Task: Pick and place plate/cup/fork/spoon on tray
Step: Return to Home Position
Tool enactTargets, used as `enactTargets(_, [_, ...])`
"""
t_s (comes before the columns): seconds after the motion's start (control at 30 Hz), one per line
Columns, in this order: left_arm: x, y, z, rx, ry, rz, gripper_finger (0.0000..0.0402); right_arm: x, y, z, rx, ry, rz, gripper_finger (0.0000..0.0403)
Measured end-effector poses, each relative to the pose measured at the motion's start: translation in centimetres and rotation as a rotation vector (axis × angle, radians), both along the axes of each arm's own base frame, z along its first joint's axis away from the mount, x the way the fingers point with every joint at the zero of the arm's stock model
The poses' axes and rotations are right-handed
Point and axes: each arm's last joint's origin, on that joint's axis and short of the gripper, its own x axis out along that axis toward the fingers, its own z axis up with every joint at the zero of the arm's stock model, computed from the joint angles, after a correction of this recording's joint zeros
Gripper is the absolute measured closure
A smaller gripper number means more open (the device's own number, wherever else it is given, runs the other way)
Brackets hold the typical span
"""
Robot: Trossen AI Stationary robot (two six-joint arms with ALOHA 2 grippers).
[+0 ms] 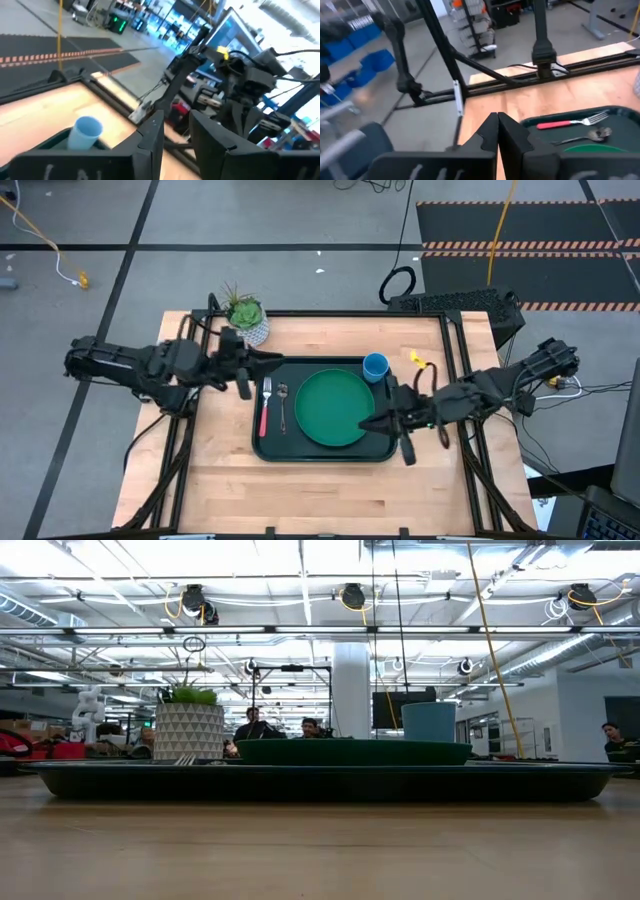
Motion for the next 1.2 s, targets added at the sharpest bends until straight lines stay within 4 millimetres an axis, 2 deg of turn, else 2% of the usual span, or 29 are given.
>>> enactTargets(0.1, [1.5,-0.9,-0.1,0.048,-0.041,-0.034,0.0334,-1.4,-0.1,0.5,0.066,-0.031,0.001,0.0403])
enactTargets(0.2, [2.8,-1.6,-0.4,0.100,-0.059,-0.106,0.0388,-2.8,-0.5,0.3,0.082,-0.049,-0.031,0.0403])
enactTargets(0.3, [3.6,-1.8,-0.8,0.091,-0.056,-0.111,0.0397,-3.6,-1.0,-0.6,0.097,-0.060,-0.080,0.0403])
enactTargets(0.47, [3.6,-2.0,-0.8,0.154,-0.045,-0.120,0.0399,-4.7,-1.5,-2.7,0.159,-0.115,-0.089,0.0403])
enactTargets(0.63, [2.0,-1.0,0.3,0.230,-0.073,-0.138,0.0400,-5.3,-2.2,-4.7,0.221,-0.233,-0.122,0.0403])
enactTargets(0.8, [-0.7,-0.1,1.0,0.317,-0.033,-0.166,0.0400,-5.6,-3.3,-6.0,0.135,-0.286,-0.158,0.0403])
enactTargets(1.0, [-4.2,1.4,1.7,0.416,0.015,-0.135,0.0399,-5.0,-4.6,-6.2,0.046,-0.285,-0.223,0.0403])
enactTargets(1.2, [-6.6,2.3,2.5,0.469,-0.015,-0.088,0.0384,-4.7,-5.6,-6.1,0.048,-0.290,-0.275,0.0403])
